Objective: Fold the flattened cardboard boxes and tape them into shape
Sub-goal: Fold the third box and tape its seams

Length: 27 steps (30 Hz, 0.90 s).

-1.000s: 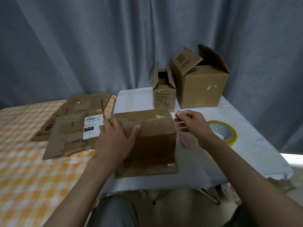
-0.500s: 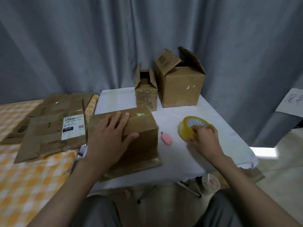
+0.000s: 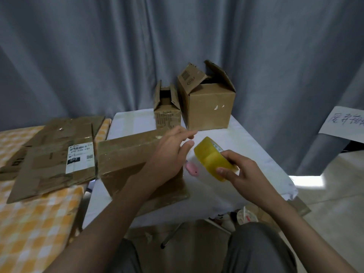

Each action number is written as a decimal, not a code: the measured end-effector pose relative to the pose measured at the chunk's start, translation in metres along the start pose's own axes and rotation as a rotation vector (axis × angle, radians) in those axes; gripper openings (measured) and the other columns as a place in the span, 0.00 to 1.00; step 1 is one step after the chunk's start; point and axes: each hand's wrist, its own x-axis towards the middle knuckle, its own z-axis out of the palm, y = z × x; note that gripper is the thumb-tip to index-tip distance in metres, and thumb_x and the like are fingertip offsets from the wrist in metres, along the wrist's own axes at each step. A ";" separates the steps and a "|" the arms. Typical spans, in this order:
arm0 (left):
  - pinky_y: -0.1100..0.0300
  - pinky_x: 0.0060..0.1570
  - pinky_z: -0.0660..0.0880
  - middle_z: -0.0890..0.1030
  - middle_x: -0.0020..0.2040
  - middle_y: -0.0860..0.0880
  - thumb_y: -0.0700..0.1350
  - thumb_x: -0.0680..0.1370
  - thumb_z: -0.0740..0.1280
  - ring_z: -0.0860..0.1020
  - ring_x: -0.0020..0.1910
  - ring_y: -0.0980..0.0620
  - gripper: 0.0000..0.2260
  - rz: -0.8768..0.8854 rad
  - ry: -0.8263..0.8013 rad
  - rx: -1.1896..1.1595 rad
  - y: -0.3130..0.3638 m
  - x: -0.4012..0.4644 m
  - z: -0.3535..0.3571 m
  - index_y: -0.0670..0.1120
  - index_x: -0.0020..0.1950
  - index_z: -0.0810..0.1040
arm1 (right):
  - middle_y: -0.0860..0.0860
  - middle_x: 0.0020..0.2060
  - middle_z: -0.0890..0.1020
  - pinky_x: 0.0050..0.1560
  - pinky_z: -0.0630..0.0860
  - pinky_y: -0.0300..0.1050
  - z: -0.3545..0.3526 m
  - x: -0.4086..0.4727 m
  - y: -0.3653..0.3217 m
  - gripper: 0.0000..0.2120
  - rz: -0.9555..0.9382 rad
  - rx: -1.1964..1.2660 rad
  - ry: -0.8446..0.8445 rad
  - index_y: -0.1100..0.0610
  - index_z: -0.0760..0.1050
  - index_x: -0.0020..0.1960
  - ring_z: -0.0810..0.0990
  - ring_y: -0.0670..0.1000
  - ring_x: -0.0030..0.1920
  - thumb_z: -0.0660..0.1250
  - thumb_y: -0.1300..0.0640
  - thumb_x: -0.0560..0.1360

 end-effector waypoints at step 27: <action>0.58 0.42 0.77 0.80 0.35 0.49 0.34 0.80 0.59 0.79 0.35 0.52 0.13 -0.304 0.084 -0.087 -0.040 0.086 -0.064 0.48 0.41 0.76 | 0.34 0.30 0.81 0.29 0.72 0.30 0.018 0.003 -0.033 0.17 0.276 0.395 -0.012 0.48 0.78 0.43 0.81 0.34 0.32 0.66 0.35 0.74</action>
